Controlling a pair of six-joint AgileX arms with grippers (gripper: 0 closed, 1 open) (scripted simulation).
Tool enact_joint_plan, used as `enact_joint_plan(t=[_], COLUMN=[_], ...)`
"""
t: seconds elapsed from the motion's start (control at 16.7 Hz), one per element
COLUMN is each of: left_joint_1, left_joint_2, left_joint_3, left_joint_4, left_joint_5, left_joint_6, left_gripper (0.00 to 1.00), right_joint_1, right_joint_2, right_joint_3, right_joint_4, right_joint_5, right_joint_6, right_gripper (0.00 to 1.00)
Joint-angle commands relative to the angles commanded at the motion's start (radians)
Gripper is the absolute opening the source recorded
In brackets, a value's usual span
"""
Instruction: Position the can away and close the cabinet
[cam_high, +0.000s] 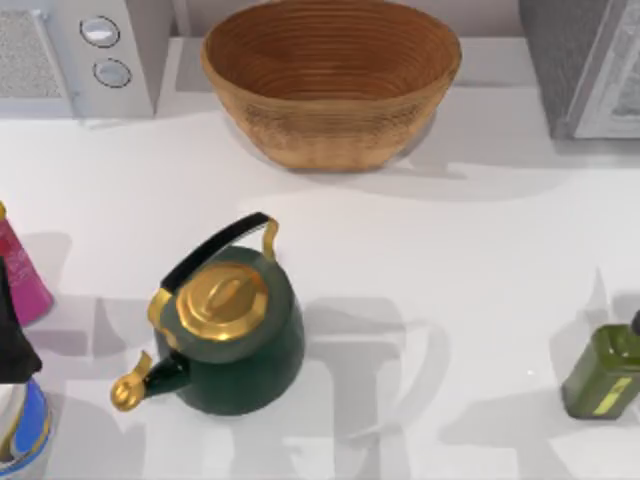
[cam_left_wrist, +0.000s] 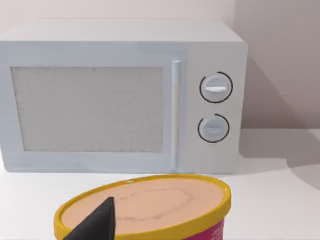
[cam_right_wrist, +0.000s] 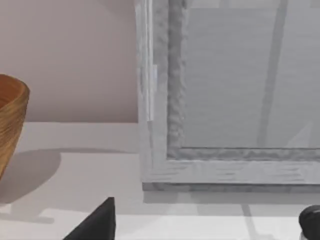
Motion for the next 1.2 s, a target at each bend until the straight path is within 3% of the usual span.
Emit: enact_joint_plan(t=[0.3,0.78,0.96,1.2], left_joint_1=[0.000,0.000,0.000,0.000], left_joint_2=[0.000,0.000,0.000,0.000], left_joint_3=[0.000,0.000,0.000,0.000], left_joint_4=[0.000,0.000,0.000,0.000], left_joint_5=[0.000,0.000,0.000,0.000], left_joint_6=[0.000,0.000,0.000,0.000], left_gripper=[1.00,1.00,1.00,1.00], right_joint_1=[-0.014,-0.025,-0.117,-0.349], right_joint_2=[-0.225,-0.229,-0.133,0.142], right_joint_3=[-0.239,-0.248,-0.171,-0.040], right_joint_4=[0.090,0.109,0.190,0.380], right_joint_5=[-0.016,-0.029,-0.123,-0.371], right_joint_6=[-0.003,-0.003,-0.003,-0.006], right_gripper=[1.00,1.00,1.00,1.00])
